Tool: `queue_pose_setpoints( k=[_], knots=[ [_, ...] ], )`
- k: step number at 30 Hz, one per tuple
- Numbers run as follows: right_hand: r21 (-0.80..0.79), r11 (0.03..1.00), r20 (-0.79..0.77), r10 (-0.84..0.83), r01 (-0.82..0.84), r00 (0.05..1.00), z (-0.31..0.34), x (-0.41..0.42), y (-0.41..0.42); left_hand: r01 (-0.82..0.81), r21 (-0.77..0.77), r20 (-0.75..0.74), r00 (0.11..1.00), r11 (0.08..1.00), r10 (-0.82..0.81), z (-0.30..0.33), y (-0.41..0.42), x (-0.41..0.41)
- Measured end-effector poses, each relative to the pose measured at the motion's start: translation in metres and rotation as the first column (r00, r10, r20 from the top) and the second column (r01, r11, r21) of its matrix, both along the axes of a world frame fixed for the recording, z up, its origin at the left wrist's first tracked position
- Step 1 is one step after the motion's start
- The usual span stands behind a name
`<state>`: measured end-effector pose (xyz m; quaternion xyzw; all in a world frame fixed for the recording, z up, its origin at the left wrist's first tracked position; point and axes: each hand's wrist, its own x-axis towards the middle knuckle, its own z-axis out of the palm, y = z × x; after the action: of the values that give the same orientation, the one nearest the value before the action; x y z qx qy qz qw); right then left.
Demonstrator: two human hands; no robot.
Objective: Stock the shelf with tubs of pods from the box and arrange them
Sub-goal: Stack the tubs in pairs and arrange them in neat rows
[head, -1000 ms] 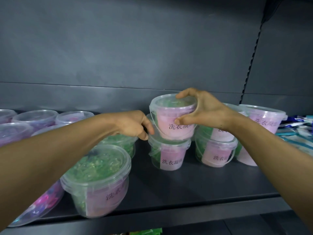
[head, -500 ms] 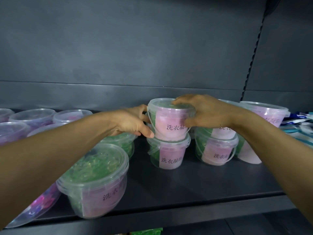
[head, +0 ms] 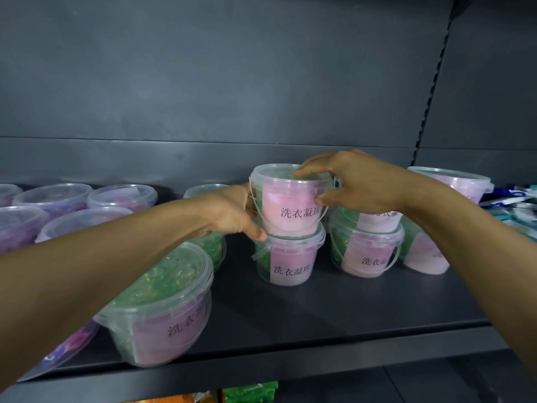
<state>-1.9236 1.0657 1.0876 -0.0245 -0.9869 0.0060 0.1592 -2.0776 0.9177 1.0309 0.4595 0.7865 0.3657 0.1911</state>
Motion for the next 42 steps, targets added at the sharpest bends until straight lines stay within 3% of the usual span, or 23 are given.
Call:
queue_pose_setpoints(
  k=[7, 31, 37, 42],
  knots=[
    [-0.012, 1.000, -0.038, 0.015, -0.016, 0.999, -0.003, 0.002, 0.010, -0.046, -0.017, -0.067, 0.997, 0.999, 0.045, -0.003, 0.002, 0.001],
    [0.033, 0.998, -0.052, 0.060, -0.058, 0.997, -0.006, 0.005, 0.012, -0.038, 0.024, 0.129, 0.991, 0.999, 0.035, 0.000, 0.001, 0.004],
    [0.055, 0.997, -0.051, 0.047, -0.044, 0.998, -0.003, 0.010, 0.007, -0.173, -0.056, 0.081, 0.981, 0.983, 0.177, -0.002, 0.006, 0.003],
    [0.060, 0.998, -0.097, 0.041, -0.035, 0.994, -0.001, 0.012, 0.004, -0.245, -0.158, 0.225, 0.934, 0.957, 0.277, -0.002, 0.009, 0.016]
  ],
)
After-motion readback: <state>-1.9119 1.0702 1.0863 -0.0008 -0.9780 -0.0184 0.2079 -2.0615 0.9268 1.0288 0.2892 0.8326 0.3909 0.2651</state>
